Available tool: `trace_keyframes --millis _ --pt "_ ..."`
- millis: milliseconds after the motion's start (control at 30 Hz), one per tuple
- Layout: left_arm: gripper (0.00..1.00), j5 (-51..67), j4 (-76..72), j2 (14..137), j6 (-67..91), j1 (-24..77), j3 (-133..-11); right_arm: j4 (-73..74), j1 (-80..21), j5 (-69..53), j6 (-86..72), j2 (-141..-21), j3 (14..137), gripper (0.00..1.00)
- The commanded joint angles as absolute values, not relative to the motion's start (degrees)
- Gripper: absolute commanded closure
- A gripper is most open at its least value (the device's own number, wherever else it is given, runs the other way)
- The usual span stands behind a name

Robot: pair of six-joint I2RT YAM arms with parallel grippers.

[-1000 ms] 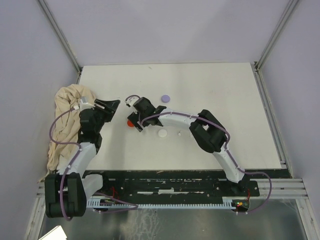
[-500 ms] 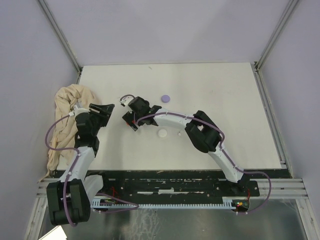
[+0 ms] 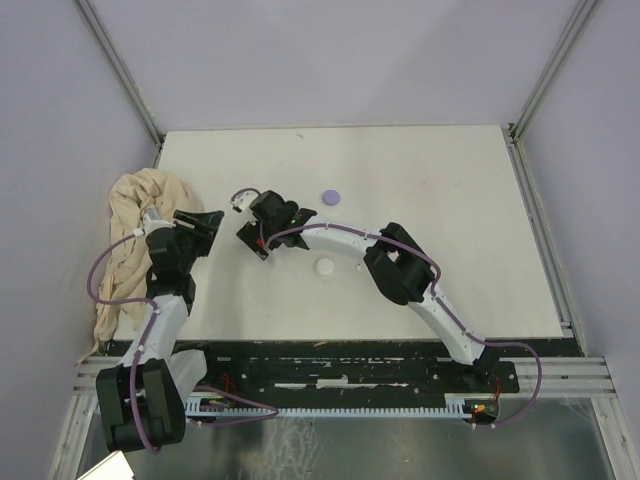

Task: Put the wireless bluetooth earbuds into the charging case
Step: Pick up the charging case at the center of the board.

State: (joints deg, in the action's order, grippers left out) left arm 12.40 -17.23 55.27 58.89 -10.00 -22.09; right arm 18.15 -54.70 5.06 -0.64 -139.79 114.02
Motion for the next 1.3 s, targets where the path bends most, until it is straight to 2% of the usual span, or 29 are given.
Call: trace_keyframes --millis 0,667,1267 --pt "0.34 13.5 -17.8 53.6 57.8 -10.8 -22.0 18.2 -55.0 5.0 1.0 -141.6 119.3 0.06" --pt "0.34 14.1 -16.1 52.8 56.9 -12.0 -21.9 20.1 -51.1 2.1 -1.8 -145.2 127.0 0.05" --pt "0.34 15.0 -15.3 52.4 56.6 -12.7 -22.4 18.5 -49.9 -2.6 -1.4 -138.9 120.3 0.05"
